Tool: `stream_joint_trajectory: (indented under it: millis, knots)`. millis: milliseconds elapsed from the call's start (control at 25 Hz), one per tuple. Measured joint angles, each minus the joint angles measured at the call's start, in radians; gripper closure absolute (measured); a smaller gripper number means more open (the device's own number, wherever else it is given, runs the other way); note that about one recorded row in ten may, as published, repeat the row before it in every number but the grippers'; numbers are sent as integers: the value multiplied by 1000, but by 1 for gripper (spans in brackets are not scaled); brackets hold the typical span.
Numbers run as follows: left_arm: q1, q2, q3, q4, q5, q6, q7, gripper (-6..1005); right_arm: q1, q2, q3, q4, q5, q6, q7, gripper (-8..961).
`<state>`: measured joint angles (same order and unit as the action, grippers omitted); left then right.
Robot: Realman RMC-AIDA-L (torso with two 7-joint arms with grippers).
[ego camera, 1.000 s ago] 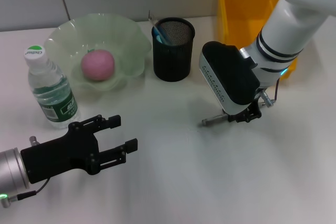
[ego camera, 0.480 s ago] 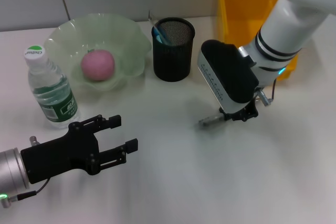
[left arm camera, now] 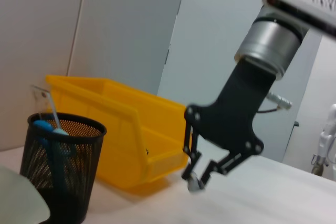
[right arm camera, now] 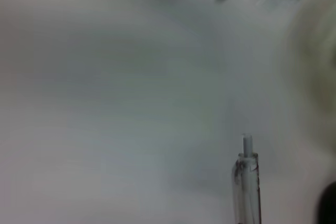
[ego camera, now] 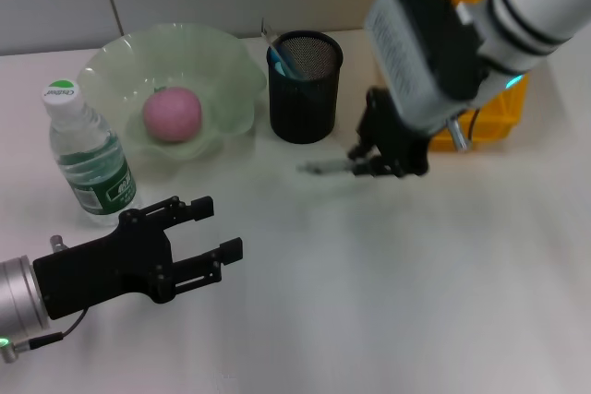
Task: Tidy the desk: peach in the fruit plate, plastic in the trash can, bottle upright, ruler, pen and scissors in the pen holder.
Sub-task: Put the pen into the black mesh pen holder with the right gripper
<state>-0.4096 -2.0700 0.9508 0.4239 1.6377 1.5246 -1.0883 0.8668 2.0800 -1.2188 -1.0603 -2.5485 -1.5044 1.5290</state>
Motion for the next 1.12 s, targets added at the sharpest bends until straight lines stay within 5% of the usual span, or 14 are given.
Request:
stream_joint_trajectory:
  millis: [280,680,1120]
  knots:
    - [-2,5,-2,16,-4,37,-11,252,-151,-1,176,-141,368,-14,45,805]
    - [11,1,-1,12,-11,46,42,251,-318,3,195,-64,787,183,22,796]
    - [25,0,-14,7,-31,53,92,251,-290,2,193,231,1083,392,-163,786]
